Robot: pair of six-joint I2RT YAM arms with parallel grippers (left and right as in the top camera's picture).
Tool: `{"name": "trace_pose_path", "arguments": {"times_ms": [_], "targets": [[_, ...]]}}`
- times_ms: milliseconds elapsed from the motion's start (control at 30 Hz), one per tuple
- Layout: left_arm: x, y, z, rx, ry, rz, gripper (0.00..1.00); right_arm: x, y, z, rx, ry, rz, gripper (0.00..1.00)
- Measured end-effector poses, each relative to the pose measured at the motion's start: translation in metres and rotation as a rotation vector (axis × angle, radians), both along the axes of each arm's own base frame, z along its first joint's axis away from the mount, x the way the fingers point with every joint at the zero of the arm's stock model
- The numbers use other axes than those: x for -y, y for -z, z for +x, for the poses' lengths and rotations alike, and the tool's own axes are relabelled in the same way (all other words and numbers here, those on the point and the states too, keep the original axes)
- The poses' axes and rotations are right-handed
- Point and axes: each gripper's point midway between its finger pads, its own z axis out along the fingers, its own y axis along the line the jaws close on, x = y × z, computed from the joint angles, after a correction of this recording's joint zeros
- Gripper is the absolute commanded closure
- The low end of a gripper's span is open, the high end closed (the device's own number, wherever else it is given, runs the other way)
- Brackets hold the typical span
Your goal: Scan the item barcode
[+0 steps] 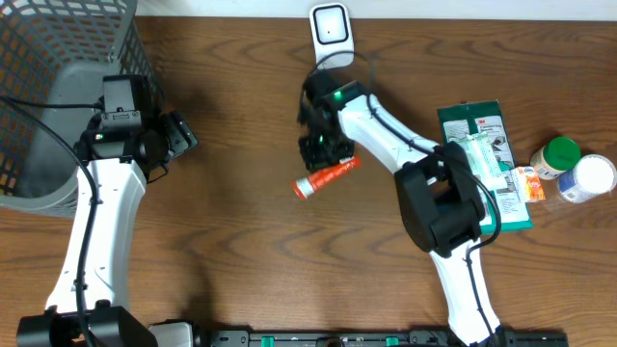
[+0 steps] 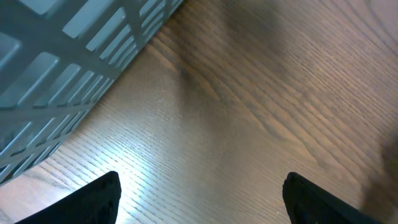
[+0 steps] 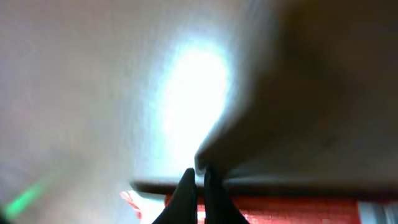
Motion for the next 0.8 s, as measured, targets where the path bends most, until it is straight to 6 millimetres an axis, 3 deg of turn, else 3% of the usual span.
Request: {"name": "trace_pose_path", "arguments": {"times_ms": [200, 367, 467, 500, 533, 567, 600, 633, 733, 800], "targets": [[0.000, 0.000, 0.000, 0.000, 0.000, 0.000, 0.16, 0.023, 0.002, -0.017, -0.040, -0.073, -0.109, 0.96], [0.000, 0.000, 0.000, 0.000, 0.000, 0.000, 0.16, 0.030, -0.003, -0.003, 0.010, -0.094, -0.128, 0.92], [0.000, 0.000, 0.000, 0.000, 0.000, 0.000, 0.16, 0.028, -0.017, 0.008, 0.054, -0.102, -0.119, 0.89], [0.000, 0.000, 0.000, 0.000, 0.000, 0.000, 0.16, 0.027, -0.024, 0.011, 0.070, -0.103, -0.113, 0.83], [0.000, 0.000, 0.000, 0.000, 0.000, 0.000, 0.16, 0.026, -0.033, 0.013, 0.090, -0.100, -0.105, 0.68], [0.000, 0.000, 0.000, 0.000, 0.000, 0.000, 0.16, 0.025, -0.042, 0.015, 0.108, -0.091, -0.096, 0.41], [0.000, 0.000, 0.000, 0.000, 0.000, 0.000, 0.16, 0.023, -0.053, 0.018, 0.133, -0.085, -0.085, 0.05], [0.000, 0.000, 0.000, 0.000, 0.000, 0.000, 0.15, 0.022, -0.064, 0.020, 0.154, -0.075, -0.072, 0.01], [0.000, 0.000, 0.000, 0.000, 0.000, 0.000, 0.16, 0.015, -0.093, 0.023, 0.205, -0.040, -0.027, 0.01], [0.000, 0.000, 0.000, 0.000, 0.000, 0.000, 0.16, 0.009, -0.104, 0.022, 0.215, -0.035, 0.005, 0.24]]}}
